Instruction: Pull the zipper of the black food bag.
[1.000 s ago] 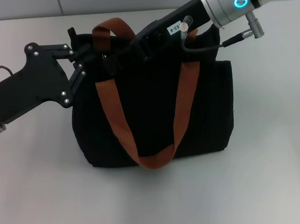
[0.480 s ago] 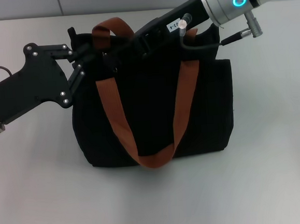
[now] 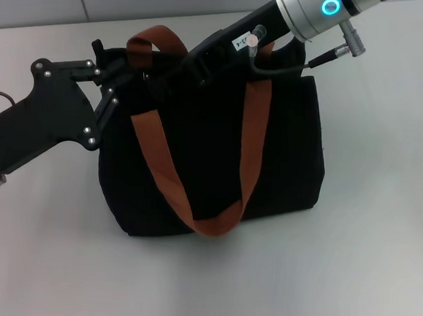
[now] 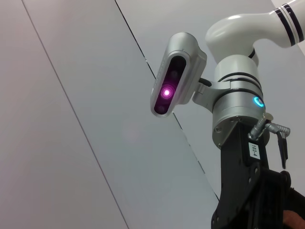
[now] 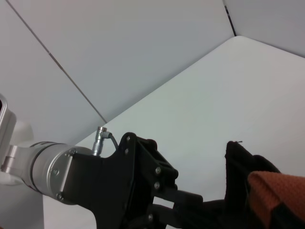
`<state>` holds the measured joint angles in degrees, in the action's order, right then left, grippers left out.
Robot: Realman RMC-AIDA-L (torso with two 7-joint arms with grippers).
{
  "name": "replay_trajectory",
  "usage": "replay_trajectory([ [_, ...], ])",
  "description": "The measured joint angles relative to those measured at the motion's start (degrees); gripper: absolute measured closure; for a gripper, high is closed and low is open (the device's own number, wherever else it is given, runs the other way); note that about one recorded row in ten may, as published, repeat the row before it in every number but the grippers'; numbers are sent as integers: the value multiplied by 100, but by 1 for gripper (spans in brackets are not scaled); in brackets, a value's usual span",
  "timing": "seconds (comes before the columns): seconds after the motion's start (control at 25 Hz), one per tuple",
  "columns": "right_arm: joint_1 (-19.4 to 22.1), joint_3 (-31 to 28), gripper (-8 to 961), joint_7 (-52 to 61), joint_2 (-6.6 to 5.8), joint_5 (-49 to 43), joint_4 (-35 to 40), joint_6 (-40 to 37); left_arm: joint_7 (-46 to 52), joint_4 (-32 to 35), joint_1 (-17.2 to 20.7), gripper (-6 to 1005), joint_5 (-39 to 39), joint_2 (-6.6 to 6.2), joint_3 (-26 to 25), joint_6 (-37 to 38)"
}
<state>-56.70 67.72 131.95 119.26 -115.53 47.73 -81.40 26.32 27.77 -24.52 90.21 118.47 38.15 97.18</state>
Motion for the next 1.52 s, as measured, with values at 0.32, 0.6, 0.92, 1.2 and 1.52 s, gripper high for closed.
replay_trajectory([
  [0.32, 4, 4, 804, -75, 6, 75, 59, -84, -43, -6, 8, 930, -15, 0, -1, 16],
  [0.6, 20, -12, 899, -122, 9, 161, 104, -192, -48, -17, 27, 930, -19, 0, 0, 20],
  [0.92, 36, -59, 948, -95, 10, 174, 74, -174, -48, -18, 32, 930, -18, 0, 0, 19],
  [1.2, 27, -47, 831, -83, 9, 184, 51, -156, -48, -18, 19, 931, -18, 0, 0, 19],
  [1.52, 30, -57, 757, -71, 2, 129, 52, -145, -48, -18, 8, 931, -17, 0, 0, 23],
])
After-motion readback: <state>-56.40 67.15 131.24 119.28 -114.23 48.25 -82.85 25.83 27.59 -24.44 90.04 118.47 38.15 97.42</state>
